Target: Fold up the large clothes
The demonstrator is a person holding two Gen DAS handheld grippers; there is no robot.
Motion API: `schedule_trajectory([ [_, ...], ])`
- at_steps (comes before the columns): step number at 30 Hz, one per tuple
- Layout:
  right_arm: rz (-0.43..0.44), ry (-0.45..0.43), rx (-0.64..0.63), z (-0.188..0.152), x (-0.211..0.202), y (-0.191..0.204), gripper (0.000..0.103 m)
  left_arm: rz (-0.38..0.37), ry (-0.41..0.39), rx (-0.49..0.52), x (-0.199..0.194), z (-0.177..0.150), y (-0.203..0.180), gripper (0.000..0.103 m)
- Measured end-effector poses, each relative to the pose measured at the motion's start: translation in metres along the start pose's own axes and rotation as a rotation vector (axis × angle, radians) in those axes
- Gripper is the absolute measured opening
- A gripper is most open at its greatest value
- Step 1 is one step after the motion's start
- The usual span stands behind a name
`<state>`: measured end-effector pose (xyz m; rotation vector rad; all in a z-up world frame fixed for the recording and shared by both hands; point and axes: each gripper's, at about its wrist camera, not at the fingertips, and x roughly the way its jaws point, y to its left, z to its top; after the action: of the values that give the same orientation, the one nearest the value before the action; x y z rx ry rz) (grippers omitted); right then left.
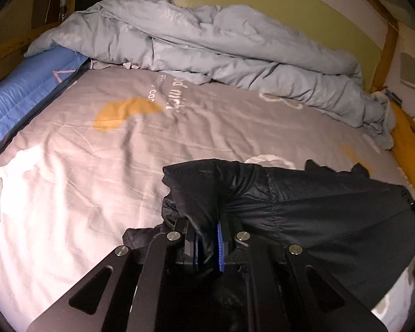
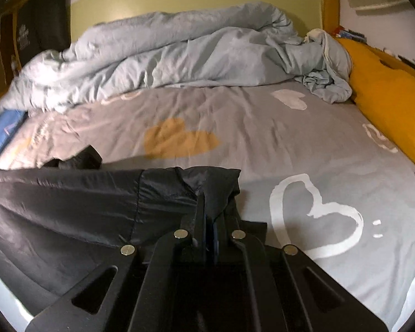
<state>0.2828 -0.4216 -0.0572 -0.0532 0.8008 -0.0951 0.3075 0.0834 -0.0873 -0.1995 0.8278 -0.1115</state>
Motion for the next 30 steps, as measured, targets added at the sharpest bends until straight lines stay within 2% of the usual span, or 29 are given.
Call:
schedule_trajectory([
  [3, -0.029, -0.011, -0.029, 0.002, 0.007, 0.005, 0.002, 0.026, -0.009, 0.017, 0.011, -0.002, 0.0, 0.013],
  [6, -0.038, -0.017, -0.017, 0.004, 0.008, 0.005, 0.004, 0.029, -0.06, 0.049, 0.003, -0.004, -0.002, 0.014],
  [8, -0.051, -0.032, -0.007, 0.003, 0.003, 0.004, 0.008, 0.039, -0.103, 0.058, -0.014, -0.008, -0.003, 0.023],
  [9, -0.057, -0.044, -0.006, 0.003, -0.003, 0.002, 0.016, 0.046, -0.131, 0.067, -0.025, -0.01, -0.003, 0.035],
  [10, -0.069, -0.06, -0.004, 0.003, -0.01, 0.001, 0.021, 0.058, -0.161, 0.081, -0.036, -0.012, -0.004, 0.052],
  [12, -0.104, -0.105, 0.011, 0.005, -0.029, -0.005, 0.046, 0.096, -0.233, 0.1, -0.06, -0.016, -0.009, 0.07],
  [14, -0.112, -0.158, 0.047, 0.008, -0.05, -0.01, 0.062, 0.102, -0.278, 0.093, -0.084, -0.016, -0.016, 0.076],
  [16, -0.106, -0.202, 0.068, 0.011, -0.071, -0.01, 0.063, 0.081, -0.313, 0.08, -0.106, -0.015, -0.024, 0.085],
  [20, -0.029, -0.265, 0.066, 0.012, -0.111, 0.004, 0.088, 0.009, -0.322, 0.112, -0.139, -0.016, -0.052, 0.085],
  [24, 0.101, -0.283, 0.012, 0.004, -0.142, 0.032, 0.089, -0.055, -0.285, 0.183, -0.156, -0.029, -0.095, 0.084],
  [25, 0.121, -0.291, -0.001, 0.002, -0.149, 0.039, 0.089, -0.089, -0.276, 0.191, -0.158, -0.033, -0.104, 0.075],
  [26, 0.14, -0.3, -0.01, -0.001, -0.155, 0.044, 0.088, -0.118, -0.267, 0.197, -0.158, -0.036, -0.111, 0.069],
  [27, 0.165, -0.303, -0.02, -0.002, -0.161, 0.049, 0.079, -0.153, -0.246, 0.207, -0.158, -0.04, -0.119, 0.057],
  [29, 0.219, -0.291, -0.041, -0.004, -0.168, 0.058, 0.062, -0.209, -0.215, 0.198, -0.154, -0.045, -0.131, 0.048],
  [30, 0.231, -0.283, -0.041, -0.005, -0.17, 0.062, 0.058, -0.235, -0.203, 0.193, -0.151, -0.048, -0.138, 0.041],
])
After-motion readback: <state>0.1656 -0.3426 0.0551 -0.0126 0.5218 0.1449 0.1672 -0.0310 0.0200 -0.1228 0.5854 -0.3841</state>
